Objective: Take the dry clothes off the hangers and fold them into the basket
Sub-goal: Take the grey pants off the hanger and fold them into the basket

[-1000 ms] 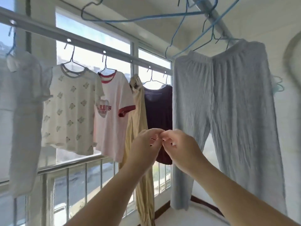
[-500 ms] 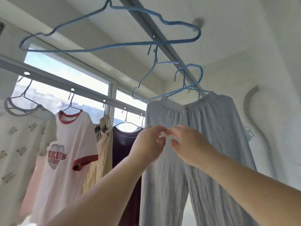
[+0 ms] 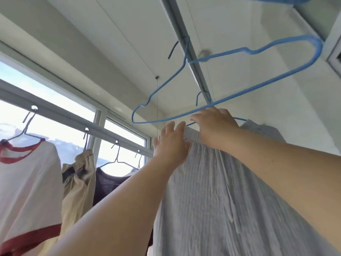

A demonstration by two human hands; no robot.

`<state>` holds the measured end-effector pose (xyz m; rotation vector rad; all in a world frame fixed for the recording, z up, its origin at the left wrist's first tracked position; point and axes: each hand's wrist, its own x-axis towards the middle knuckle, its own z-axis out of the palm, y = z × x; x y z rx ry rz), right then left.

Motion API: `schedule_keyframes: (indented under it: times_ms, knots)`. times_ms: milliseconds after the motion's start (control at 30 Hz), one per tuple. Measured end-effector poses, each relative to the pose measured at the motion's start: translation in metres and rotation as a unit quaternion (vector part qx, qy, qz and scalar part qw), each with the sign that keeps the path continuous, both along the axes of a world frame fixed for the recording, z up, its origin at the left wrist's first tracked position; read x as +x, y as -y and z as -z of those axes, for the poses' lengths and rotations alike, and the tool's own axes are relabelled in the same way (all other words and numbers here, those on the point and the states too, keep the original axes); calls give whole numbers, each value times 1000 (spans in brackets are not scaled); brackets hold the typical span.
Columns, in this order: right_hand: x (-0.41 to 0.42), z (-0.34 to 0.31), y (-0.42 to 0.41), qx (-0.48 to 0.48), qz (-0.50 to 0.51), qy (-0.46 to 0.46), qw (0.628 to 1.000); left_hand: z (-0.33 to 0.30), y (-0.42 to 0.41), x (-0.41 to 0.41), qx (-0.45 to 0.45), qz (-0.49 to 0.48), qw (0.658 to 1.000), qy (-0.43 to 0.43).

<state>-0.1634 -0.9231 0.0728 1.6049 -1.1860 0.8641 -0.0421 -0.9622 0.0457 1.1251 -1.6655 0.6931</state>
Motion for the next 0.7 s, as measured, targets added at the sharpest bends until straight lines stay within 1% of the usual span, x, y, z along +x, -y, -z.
schedule_keyframes:
  times_ms: [100,233,333,433,533,700]
  knots:
    - [1,-10,14,-1,33,4,999,-15,16,-1,-13,11,1000,10]
    - [0,-17,28,34,62,5,997,-32,33,-1,-32,5,998,45]
    - [3,-21,41,39,89,3,995,-44,43,0,-13,9,998,63]
    - [3,-24,49,29,107,5,994,-50,46,2,-10,36,996,75]
    - [2,-28,51,9,133,4,991,-51,46,3,-26,56,993,99]
    - [-3,-32,52,-24,122,-4,992,-55,37,9,-38,31,985,163]
